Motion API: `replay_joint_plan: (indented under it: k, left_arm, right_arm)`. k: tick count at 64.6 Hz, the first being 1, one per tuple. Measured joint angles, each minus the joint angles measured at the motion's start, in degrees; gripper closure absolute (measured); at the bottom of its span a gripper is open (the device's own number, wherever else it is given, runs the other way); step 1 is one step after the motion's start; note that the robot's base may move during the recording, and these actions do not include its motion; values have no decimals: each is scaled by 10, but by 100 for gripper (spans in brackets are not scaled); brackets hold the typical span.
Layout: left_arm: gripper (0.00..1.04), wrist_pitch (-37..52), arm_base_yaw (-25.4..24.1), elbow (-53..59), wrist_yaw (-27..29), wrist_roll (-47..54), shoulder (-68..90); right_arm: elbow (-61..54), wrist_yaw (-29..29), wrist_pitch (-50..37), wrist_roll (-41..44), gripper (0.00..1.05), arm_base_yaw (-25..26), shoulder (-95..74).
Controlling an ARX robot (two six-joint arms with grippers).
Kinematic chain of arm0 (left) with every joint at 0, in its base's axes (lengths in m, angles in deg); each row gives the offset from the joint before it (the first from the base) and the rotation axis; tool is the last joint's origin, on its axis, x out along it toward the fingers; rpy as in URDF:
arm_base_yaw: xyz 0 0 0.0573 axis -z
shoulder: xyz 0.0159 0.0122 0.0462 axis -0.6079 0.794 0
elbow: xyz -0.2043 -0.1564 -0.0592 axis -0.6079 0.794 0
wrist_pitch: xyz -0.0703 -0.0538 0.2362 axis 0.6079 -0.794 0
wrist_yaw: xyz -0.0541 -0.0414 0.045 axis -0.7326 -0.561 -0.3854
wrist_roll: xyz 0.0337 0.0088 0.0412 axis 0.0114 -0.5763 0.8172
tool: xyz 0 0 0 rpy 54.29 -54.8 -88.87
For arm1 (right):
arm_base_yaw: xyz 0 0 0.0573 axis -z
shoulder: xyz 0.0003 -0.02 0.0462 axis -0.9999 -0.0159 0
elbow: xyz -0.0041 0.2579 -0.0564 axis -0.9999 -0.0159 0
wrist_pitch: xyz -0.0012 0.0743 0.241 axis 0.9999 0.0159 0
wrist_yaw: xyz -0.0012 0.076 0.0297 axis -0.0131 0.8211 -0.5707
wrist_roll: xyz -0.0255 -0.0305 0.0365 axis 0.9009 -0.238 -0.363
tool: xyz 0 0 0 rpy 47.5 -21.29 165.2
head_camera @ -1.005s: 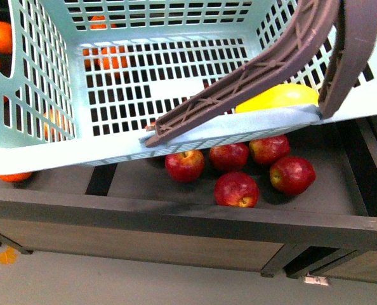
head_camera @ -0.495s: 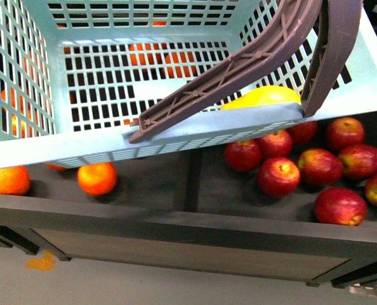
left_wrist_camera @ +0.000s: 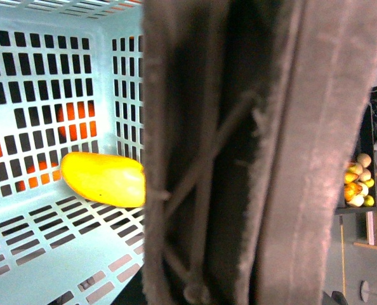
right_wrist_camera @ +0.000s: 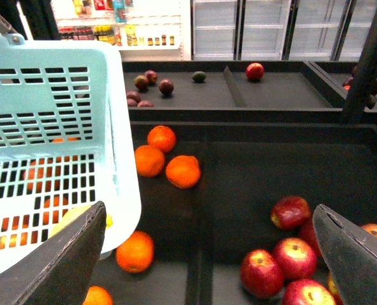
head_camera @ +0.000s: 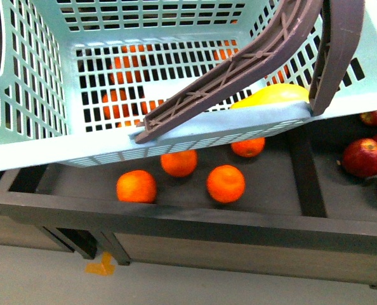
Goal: Pick mango and avocado into basket
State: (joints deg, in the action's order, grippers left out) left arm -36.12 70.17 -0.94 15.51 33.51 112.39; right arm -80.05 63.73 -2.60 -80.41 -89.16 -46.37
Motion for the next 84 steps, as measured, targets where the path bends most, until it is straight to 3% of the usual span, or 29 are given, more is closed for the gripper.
replay_joint_plan:
  k: [84]
  left_arm:
    - [91,0,0,0,1,0,0]
  right_arm:
    - [0,0,0,0,9,0,1]
